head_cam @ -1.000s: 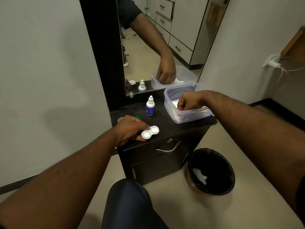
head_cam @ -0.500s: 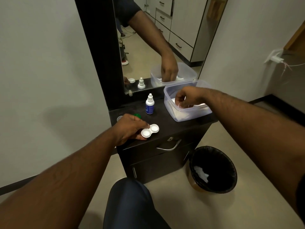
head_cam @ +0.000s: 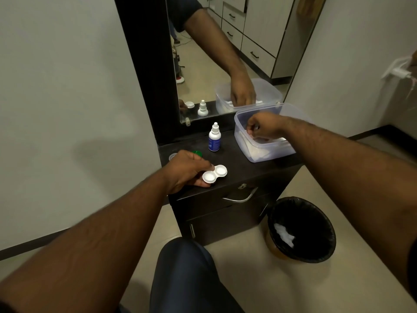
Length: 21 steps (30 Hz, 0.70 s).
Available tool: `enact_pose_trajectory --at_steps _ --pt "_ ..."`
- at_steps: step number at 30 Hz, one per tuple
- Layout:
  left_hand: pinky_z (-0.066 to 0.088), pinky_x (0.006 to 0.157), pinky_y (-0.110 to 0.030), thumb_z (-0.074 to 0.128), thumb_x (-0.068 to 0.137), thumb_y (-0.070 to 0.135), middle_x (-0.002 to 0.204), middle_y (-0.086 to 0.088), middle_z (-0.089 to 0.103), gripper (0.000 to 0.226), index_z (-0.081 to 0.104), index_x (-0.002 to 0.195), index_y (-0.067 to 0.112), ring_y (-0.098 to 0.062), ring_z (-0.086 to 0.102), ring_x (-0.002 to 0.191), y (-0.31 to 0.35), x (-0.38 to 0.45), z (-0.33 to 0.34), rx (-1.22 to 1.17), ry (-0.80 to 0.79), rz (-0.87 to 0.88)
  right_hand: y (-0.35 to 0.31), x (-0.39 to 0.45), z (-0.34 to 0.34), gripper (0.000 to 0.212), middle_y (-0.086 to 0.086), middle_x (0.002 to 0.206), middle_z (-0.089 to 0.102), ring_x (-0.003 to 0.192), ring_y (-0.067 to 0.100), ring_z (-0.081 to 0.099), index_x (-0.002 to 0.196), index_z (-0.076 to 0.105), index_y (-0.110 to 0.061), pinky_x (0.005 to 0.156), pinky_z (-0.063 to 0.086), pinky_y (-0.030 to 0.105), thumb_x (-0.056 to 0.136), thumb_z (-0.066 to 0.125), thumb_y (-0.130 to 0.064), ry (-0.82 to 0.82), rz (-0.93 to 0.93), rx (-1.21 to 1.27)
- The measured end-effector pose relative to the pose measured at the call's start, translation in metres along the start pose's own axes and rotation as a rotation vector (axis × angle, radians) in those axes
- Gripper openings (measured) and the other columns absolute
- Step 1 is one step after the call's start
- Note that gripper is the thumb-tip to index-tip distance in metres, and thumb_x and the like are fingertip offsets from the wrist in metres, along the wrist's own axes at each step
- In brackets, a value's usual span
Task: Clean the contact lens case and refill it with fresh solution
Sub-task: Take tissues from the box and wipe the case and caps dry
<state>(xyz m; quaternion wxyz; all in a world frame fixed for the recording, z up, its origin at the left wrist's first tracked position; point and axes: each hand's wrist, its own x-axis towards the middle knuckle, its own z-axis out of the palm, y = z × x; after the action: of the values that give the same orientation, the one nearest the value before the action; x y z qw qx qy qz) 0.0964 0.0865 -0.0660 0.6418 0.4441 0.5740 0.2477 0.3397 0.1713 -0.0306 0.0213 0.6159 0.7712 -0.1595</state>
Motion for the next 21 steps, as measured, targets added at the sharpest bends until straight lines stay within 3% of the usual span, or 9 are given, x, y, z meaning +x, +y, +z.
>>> enact_pose_trajectory --at_steps 2,6,10,13,15,19,21 --pt "0.061 0.055 -0.03 0.071 0.081 0.005 0.089 -0.018 0.066 0.011 0.068 0.088 -0.004 -0.022 0.068 0.073 0.0 0.0 0.001 0.005 0.005 -0.002 0.0 -0.003 -0.001 0.009 -0.007 0.073 0.054 0.076 0.015 0.053 0.087 0.066 -0.015 0.069 0.042 0.026 0.088 0.059 -0.009 0.016 0.002 0.026" --pt "0.061 0.056 -0.031 0.071 0.081 0.004 0.087 -0.018 0.067 0.015 0.068 0.091 -0.006 -0.022 0.068 0.072 -0.001 0.001 0.001 0.003 0.009 0.0 0.001 -0.002 0.002 0.025 0.007 0.097 0.06 0.082 0.017 0.055 0.11 0.063 -0.007 0.07 0.045 0.024 0.086 0.063 0.0 0.004 0.04 0.084" --pt "0.06 0.054 -0.03 0.072 0.08 0.005 0.086 -0.017 0.067 0.018 0.068 0.094 -0.007 -0.02 0.068 0.07 -0.001 0.0 0.002 0.0 0.014 0.006 0.005 -0.002 0.003 0.018 0.017 0.102 0.063 0.085 0.022 0.056 0.105 0.066 -0.005 0.07 0.047 0.026 0.087 0.062 -0.003 0.011 0.085 0.143" --pt "0.06 0.053 -0.028 0.072 0.081 0.005 0.088 -0.017 0.067 0.02 0.067 0.096 -0.007 -0.02 0.068 0.071 -0.001 0.001 0.001 0.005 0.015 0.005 0.007 -0.014 -0.01 0.006 0.009 0.087 0.061 0.084 0.021 0.055 0.09 0.066 -0.012 0.069 0.045 0.025 0.086 0.062 -0.01 0.043 0.03 0.161" --pt "0.06 0.054 -0.029 0.072 0.081 0.005 0.089 -0.018 0.067 0.02 0.067 0.095 -0.007 -0.021 0.068 0.073 -0.001 0.001 0.001 0.005 0.013 0.004 0.008 -0.02 -0.02 0.01 0.005 0.078 0.057 0.079 0.022 0.053 0.077 0.059 -0.016 0.066 0.044 0.025 0.084 0.062 -0.011 0.0 -0.014 0.18" --pt "0.059 0.051 -0.027 0.072 0.081 0.006 0.089 -0.018 0.066 0.019 0.067 0.094 -0.006 -0.021 0.068 0.074 0.0 -0.002 0.002 0.018 0.017 -0.003 0.006 -0.023 -0.027 0.018 -0.006 0.088 0.054 0.083 0.013 0.053 0.098 0.059 -0.02 0.069 0.047 0.021 0.084 0.068 -0.013 -0.295 0.039 0.086" --pt "0.058 0.049 -0.025 0.072 0.081 0.006 0.088 -0.016 0.065 0.015 0.067 0.091 -0.005 -0.02 0.067 0.073 0.0 -0.003 0.003 0.015 0.02 0.006 0.004 -0.022 -0.024 0.021 -0.007 0.09 0.055 0.083 0.013 0.053 0.104 0.061 -0.02 0.067 0.045 0.018 0.087 0.065 -0.009 -0.341 0.053 0.008"
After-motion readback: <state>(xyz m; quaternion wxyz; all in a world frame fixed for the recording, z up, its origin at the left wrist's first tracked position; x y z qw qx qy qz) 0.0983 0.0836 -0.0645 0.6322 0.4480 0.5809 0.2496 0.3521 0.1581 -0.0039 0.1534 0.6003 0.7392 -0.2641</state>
